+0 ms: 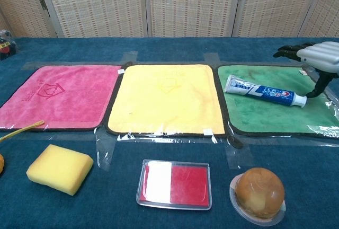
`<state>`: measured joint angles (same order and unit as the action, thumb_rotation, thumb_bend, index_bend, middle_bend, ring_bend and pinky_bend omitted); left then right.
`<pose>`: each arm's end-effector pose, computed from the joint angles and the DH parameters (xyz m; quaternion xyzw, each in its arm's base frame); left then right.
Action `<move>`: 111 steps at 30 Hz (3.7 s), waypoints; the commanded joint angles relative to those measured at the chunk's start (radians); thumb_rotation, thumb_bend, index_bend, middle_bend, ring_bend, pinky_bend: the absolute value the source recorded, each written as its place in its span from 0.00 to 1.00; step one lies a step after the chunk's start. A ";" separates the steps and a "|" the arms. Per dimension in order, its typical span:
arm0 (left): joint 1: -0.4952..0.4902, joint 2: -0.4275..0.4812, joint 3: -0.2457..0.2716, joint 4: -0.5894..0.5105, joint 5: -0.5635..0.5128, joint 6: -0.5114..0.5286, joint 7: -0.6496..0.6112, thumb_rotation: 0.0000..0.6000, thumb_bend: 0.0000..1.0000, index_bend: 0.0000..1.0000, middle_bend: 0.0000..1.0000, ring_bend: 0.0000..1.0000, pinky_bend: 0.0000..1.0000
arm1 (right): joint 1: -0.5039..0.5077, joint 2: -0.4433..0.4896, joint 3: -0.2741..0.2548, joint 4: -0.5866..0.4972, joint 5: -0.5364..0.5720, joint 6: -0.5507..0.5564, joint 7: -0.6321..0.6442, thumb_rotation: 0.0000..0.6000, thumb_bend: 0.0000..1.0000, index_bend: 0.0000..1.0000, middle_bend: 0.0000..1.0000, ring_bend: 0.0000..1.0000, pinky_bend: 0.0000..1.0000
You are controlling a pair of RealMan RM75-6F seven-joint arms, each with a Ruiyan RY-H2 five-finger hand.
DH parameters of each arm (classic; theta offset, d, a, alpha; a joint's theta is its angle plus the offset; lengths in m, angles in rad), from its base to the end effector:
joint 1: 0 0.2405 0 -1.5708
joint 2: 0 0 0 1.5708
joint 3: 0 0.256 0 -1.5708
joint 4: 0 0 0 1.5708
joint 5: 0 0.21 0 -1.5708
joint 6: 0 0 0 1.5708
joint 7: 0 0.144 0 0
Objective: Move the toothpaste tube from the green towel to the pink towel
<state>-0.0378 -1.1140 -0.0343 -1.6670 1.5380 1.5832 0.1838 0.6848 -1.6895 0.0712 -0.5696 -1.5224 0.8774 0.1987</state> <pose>-0.2995 0.1624 0.1648 -0.6035 -0.3299 -0.3650 0.6275 -0.3040 -0.4053 0.0307 0.7597 -0.2897 0.2599 0.5209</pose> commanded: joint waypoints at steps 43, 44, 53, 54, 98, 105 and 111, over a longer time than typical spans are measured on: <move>0.027 0.004 0.002 0.035 -0.004 0.015 -0.044 1.00 0.38 0.18 0.20 0.15 0.01 | 0.176 0.038 0.041 -0.276 -0.005 0.055 -0.193 1.00 0.10 0.00 0.00 0.00 0.00; 0.027 0.004 0.002 0.034 -0.002 0.017 -0.044 1.00 0.38 0.18 0.20 0.15 0.01 | 0.181 0.036 0.040 -0.262 -0.003 0.043 -0.187 1.00 0.10 0.00 0.00 0.00 0.00; 0.037 0.007 0.005 0.029 -0.005 0.024 -0.040 1.00 0.38 0.18 0.20 0.15 0.01 | 0.223 -0.036 0.019 -0.076 -0.010 -0.020 -0.107 1.00 0.10 0.00 0.00 0.00 0.00; 0.038 0.007 0.005 0.028 -0.006 0.024 -0.040 1.00 0.38 0.18 0.20 0.15 0.01 | 0.228 -0.048 0.012 -0.050 -0.016 -0.026 -0.097 1.00 0.10 0.00 0.00 0.00 0.00; 0.053 0.012 0.004 0.039 -0.017 0.024 -0.053 1.00 0.38 0.18 0.20 0.15 0.01 | 0.323 -0.247 -0.047 0.023 -0.110 0.192 0.044 1.00 0.10 0.00 0.00 0.00 0.00; 0.047 0.007 0.005 0.037 -0.005 0.019 -0.048 1.00 0.38 0.18 0.20 0.15 0.01 | 0.278 -0.090 -0.016 -0.204 -0.044 0.146 -0.049 1.00 0.10 0.00 0.00 0.00 0.00; 0.046 0.007 0.006 0.036 0.001 0.019 -0.049 1.00 0.38 0.18 0.20 0.15 0.01 | 0.243 0.023 0.003 -0.358 0.031 0.067 -0.088 1.00 0.10 0.00 0.00 0.05 0.03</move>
<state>0.0080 -1.1070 -0.0283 -1.6314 1.5383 1.6018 0.1351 0.9494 -1.7164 0.0605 -0.8702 -1.5308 0.9846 0.1358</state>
